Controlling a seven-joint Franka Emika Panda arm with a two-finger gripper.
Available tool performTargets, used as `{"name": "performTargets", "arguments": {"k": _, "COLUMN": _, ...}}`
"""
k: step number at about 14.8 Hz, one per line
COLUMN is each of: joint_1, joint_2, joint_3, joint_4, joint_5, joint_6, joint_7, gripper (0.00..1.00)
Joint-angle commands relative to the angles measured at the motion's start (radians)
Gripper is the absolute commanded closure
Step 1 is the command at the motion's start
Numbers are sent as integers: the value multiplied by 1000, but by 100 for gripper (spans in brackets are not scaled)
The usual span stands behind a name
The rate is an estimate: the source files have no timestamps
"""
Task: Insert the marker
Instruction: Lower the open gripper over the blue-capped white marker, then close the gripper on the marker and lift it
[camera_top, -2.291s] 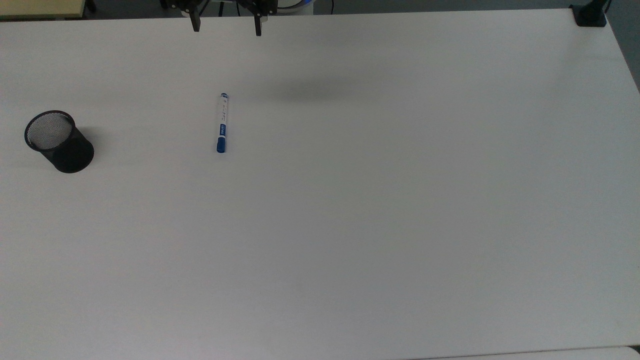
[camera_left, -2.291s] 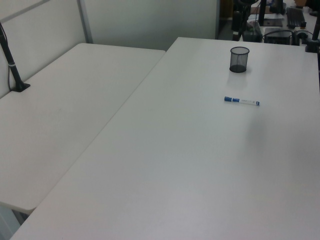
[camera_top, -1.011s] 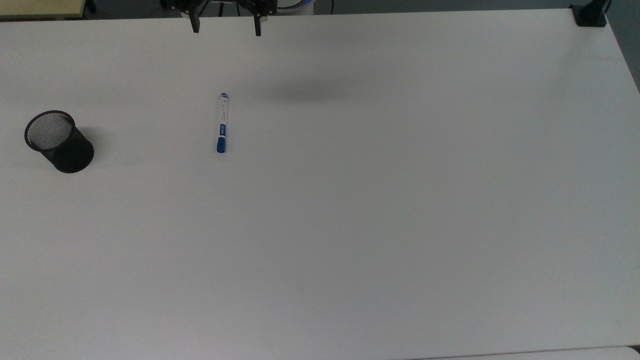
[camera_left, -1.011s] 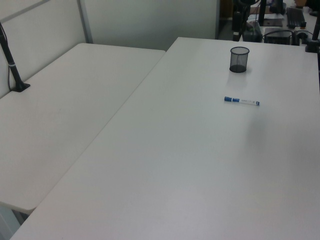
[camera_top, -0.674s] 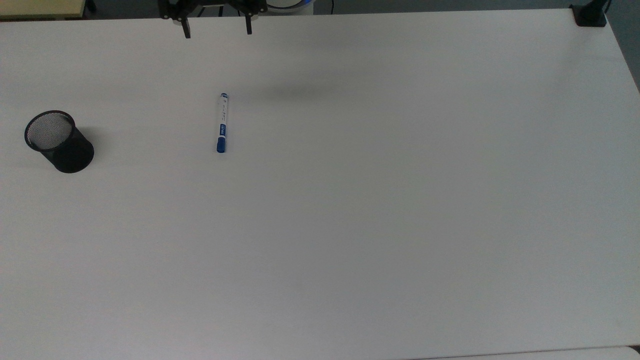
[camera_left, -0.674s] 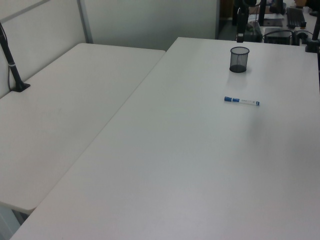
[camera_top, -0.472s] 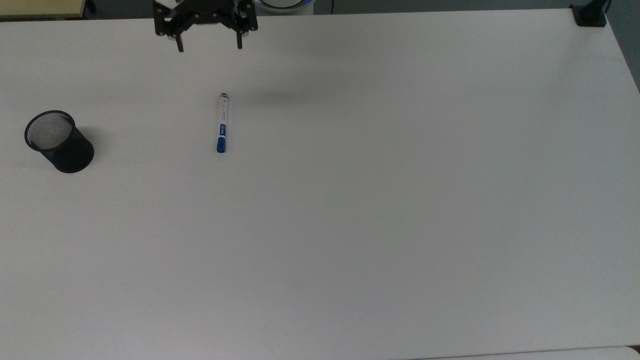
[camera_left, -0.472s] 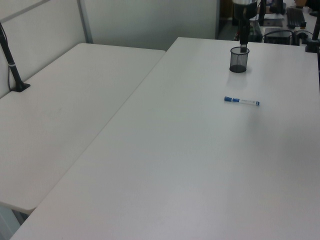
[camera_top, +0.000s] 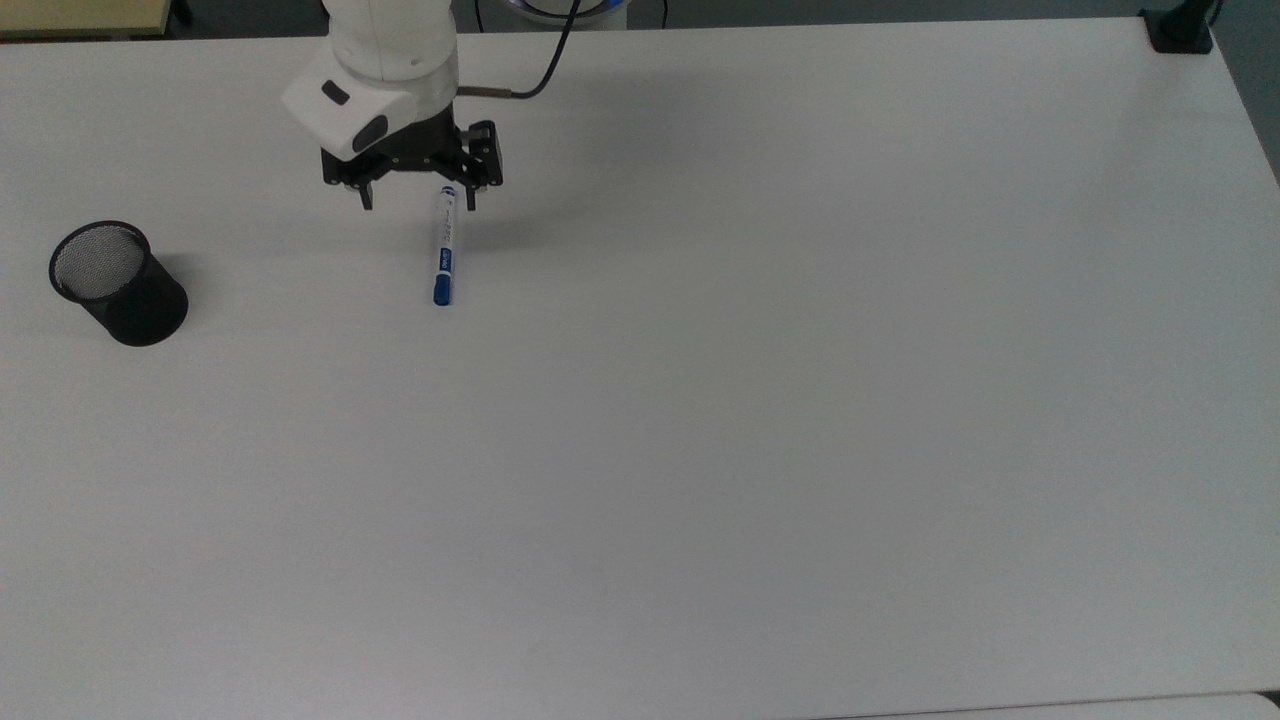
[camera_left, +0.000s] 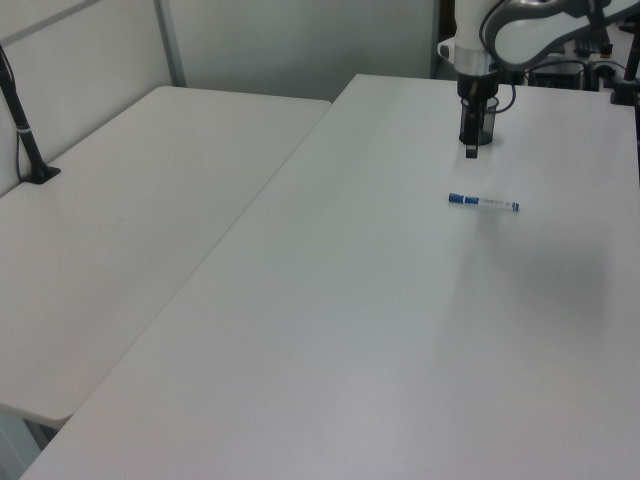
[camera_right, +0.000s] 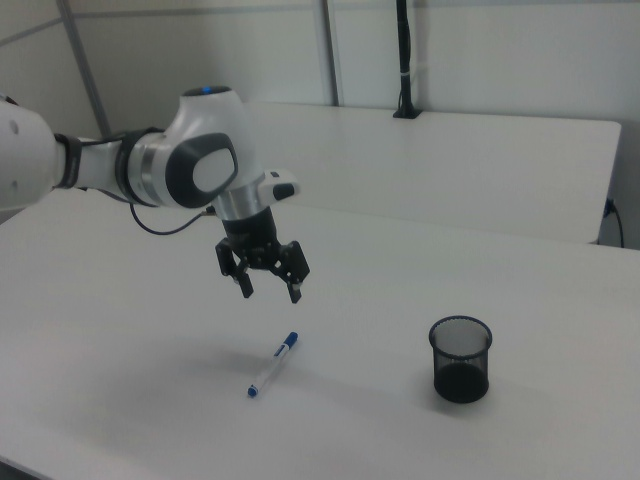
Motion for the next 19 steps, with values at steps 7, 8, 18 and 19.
{"name": "performTargets", "arguments": {"k": 7, "joint_1": -30, "joint_2": 120, "joint_3": 14, "joint_4": -128, "joint_5": -1, "joint_6": 359, "joint_7": 269, "gripper": 4}}
{"name": "performTargets", "arguments": {"k": 8, "joint_1": -30, "joint_2": 135, "joint_3": 14, "joint_4": -126, "joint_5": 0, "joint_6": 363, "joint_7": 281, "gripper": 6}}
{"name": "performTargets", "arguments": {"k": 18, "joint_1": -32, "joint_2": 106, "joint_3": 22, "joint_4": -100, "joint_5": 46, "joint_6": 364, "joint_7": 324, "gripper": 100}}
{"name": "performTargets", "arguments": {"k": 19, "joint_1": -41, "joint_2": 76, "joint_3": 22, "joint_4": -94, "joint_5": 46, "joint_6": 360, "joint_7": 324, "gripper": 100}}
